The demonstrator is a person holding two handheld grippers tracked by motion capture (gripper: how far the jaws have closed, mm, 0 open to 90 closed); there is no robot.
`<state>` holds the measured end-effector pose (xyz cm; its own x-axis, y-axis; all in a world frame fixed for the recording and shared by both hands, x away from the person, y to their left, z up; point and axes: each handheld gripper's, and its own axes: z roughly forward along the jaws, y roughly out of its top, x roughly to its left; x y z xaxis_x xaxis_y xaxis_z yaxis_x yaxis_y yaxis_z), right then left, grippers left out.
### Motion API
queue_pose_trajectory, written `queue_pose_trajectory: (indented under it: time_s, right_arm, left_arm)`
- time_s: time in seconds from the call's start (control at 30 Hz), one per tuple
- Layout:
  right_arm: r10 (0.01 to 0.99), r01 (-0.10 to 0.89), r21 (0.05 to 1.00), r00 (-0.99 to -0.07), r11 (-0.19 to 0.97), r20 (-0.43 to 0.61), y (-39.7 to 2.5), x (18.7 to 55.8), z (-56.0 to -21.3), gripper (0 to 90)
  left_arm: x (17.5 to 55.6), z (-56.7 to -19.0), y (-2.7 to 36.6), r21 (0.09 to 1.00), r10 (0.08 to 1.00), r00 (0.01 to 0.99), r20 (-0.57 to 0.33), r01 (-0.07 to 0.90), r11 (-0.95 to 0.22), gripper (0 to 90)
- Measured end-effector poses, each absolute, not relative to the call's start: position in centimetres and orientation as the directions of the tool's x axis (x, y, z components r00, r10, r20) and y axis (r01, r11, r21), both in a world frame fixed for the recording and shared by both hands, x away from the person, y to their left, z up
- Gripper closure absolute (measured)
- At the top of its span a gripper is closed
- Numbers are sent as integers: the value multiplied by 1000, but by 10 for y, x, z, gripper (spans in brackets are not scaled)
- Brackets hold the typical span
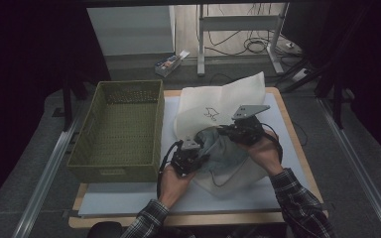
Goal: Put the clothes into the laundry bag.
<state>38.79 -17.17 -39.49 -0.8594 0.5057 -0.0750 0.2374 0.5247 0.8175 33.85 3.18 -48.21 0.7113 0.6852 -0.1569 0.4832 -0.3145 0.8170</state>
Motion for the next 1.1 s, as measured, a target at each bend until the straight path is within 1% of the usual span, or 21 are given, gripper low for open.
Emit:
queue_pose_trajectory:
  time_s: [0.13,0.23,0.43,0.7,1.0,1.1]
  right_arm:
    - [500,228,818,-862,528,-82,-168,385,-394,858]
    - [497,227,819,-864,527,-80,-167,384,-394,859]
    - [492,222,822,-867,525,-81,-167,382,-393,860]
    - [487,209,829,-869,519,-86,-165,378,-390,861]
    - [474,201,827,-876,525,-88,-162,374,-388,863]
    - [471,199,828,-878,525,-88,-162,373,-387,863]
  left_arm:
    - [347,-471,20,838,681,717,-147,456,-299,838]
    - [356,-466,17,855,698,702,-142,443,-272,838]
    - [372,-458,14,866,722,675,-151,443,-233,839]
    - [384,-458,9,878,753,641,-151,438,-196,839]
    - [399,-458,9,898,806,576,-139,416,-143,838]
    - [402,-457,8,906,825,553,-119,401,-138,838]
